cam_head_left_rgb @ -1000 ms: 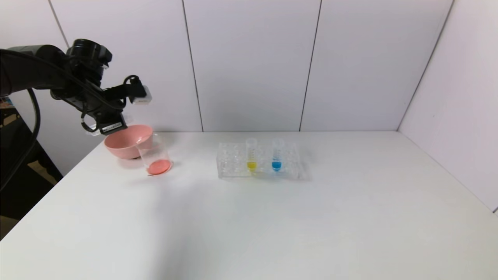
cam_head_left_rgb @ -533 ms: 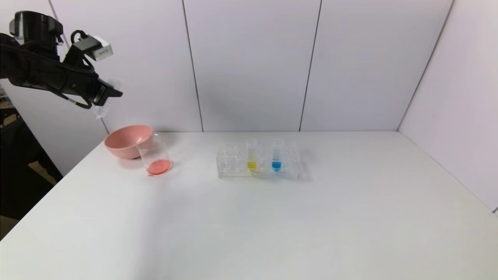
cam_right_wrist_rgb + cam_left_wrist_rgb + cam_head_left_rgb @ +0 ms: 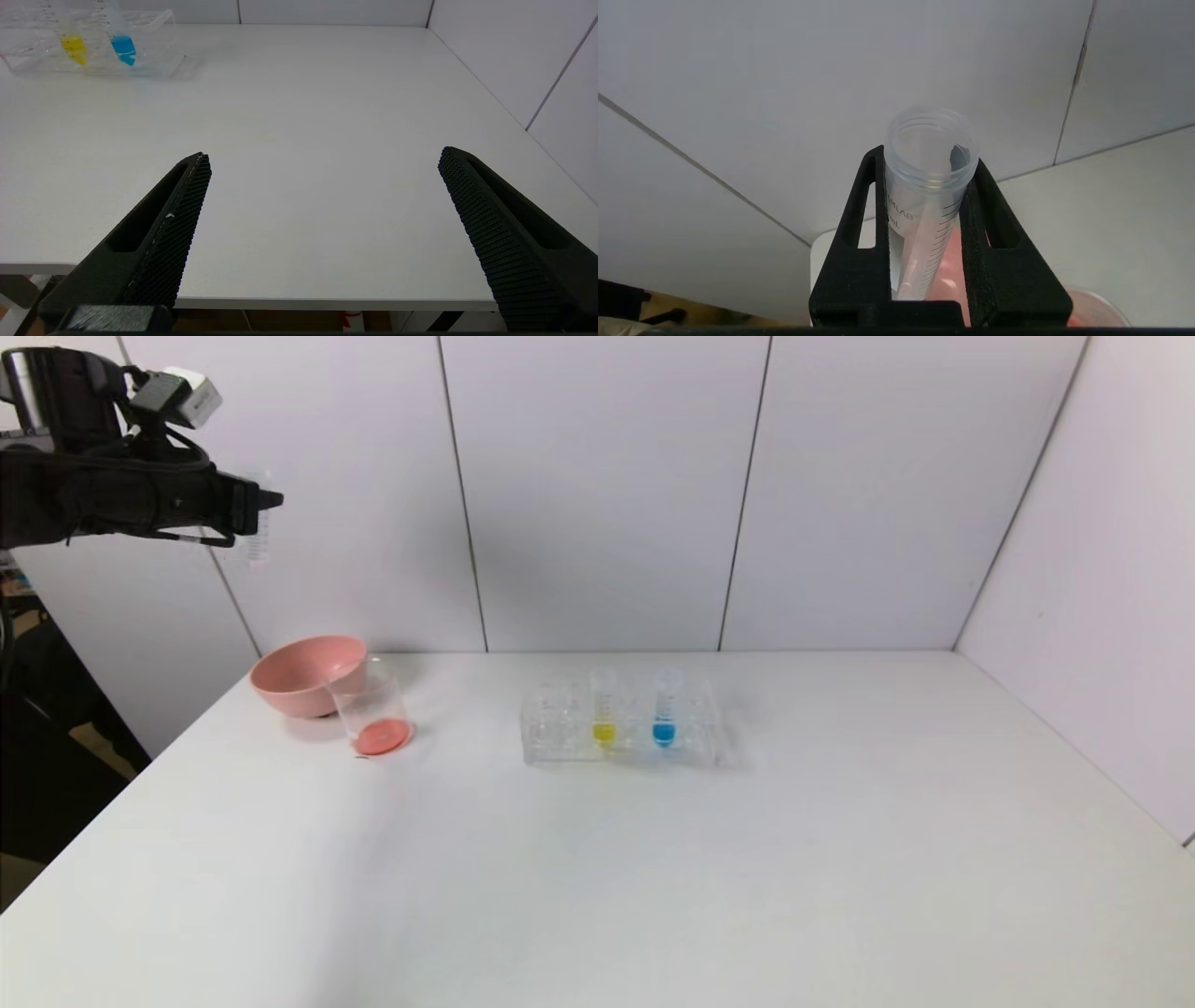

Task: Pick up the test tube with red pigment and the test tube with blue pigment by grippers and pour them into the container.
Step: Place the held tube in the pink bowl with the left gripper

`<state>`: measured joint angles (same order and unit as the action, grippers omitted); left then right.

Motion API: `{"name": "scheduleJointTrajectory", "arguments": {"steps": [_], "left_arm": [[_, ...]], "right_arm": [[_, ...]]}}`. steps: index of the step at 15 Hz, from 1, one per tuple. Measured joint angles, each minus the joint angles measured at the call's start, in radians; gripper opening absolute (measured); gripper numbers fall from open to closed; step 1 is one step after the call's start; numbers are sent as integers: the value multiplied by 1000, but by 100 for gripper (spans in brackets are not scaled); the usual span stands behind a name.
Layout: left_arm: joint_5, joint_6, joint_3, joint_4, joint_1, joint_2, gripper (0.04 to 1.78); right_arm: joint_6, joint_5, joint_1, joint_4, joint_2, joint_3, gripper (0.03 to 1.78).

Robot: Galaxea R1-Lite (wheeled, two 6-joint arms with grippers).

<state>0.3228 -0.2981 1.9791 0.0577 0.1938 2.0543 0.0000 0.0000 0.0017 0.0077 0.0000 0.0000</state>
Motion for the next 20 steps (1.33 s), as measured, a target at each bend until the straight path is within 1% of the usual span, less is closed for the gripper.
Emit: {"name": "scheduleJointTrajectory", "arguments": {"steps": [2, 5, 6, 10, 12, 14, 20], "left_arm": [[-2, 45, -44, -100, 7, 13, 44], [-10, 90, -132, -158, 15, 23, 44], [-14, 107, -169, -198, 17, 27, 44], [-31, 199, -351, -461, 23, 68, 44], [-38, 223, -409, -586, 23, 110, 44], [-39, 232, -443, -622, 25, 144, 44], [-42, 231, -460, -623, 25, 198, 44]], "right_arm": [[0, 0, 0, 0, 0, 0, 177], [0, 0, 0, 0, 0, 0, 177], [0, 0, 0, 0, 0, 0, 177], [0, 0, 0, 0, 0, 0, 177], [0, 0, 0, 0, 0, 0, 177], [0, 0, 0, 0, 0, 0, 177], [0, 0, 0, 0, 0, 0, 177]]}}
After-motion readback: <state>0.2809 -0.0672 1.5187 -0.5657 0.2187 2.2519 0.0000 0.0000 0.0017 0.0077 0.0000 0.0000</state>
